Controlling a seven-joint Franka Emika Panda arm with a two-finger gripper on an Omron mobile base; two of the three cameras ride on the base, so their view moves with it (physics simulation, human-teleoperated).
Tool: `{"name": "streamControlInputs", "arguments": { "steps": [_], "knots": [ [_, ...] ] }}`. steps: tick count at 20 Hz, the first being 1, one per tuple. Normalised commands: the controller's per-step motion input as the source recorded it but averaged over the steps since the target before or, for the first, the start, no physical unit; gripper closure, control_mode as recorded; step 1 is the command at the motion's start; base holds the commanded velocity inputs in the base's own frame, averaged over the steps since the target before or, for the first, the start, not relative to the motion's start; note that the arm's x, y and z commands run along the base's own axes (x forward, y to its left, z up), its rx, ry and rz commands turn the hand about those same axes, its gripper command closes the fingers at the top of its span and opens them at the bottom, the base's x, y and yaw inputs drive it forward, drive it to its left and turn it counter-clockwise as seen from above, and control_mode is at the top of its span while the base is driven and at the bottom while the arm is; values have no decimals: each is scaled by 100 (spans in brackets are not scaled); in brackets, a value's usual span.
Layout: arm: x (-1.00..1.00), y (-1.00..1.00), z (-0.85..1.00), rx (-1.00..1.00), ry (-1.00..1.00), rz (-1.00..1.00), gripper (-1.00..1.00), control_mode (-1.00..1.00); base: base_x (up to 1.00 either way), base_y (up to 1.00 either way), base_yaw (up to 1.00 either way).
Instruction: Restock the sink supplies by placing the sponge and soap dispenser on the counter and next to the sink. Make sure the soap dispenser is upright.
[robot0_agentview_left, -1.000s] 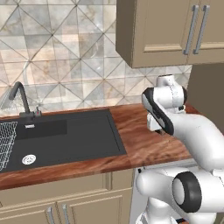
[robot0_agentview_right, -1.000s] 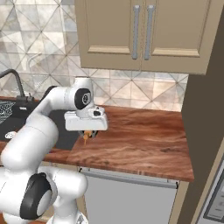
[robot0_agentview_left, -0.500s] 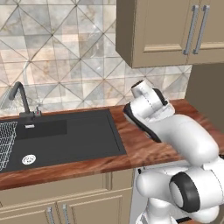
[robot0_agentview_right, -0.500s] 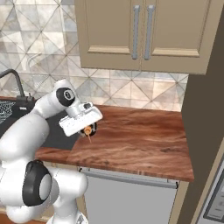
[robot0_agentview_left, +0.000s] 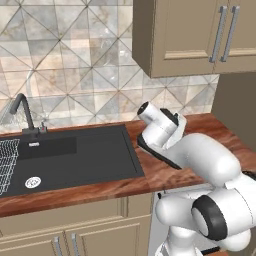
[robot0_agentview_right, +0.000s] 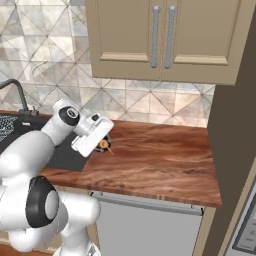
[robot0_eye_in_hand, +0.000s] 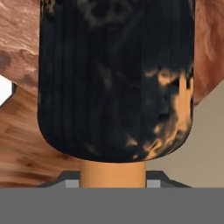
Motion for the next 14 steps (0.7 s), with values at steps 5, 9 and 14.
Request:
{"name": "streamControlInputs", "arguments": {
  "steps": [5, 9, 14],
  "knots": [
    [74, 23, 0, -10, 17, 8, 100, -100, 0, 0, 0],
    [62, 23, -1, -9, 15, 0, 100, -100, 0, 0, 0],
    [51, 5, 0, -6, 10, 0, 100, -100, 0, 0, 0]
  ]
}}
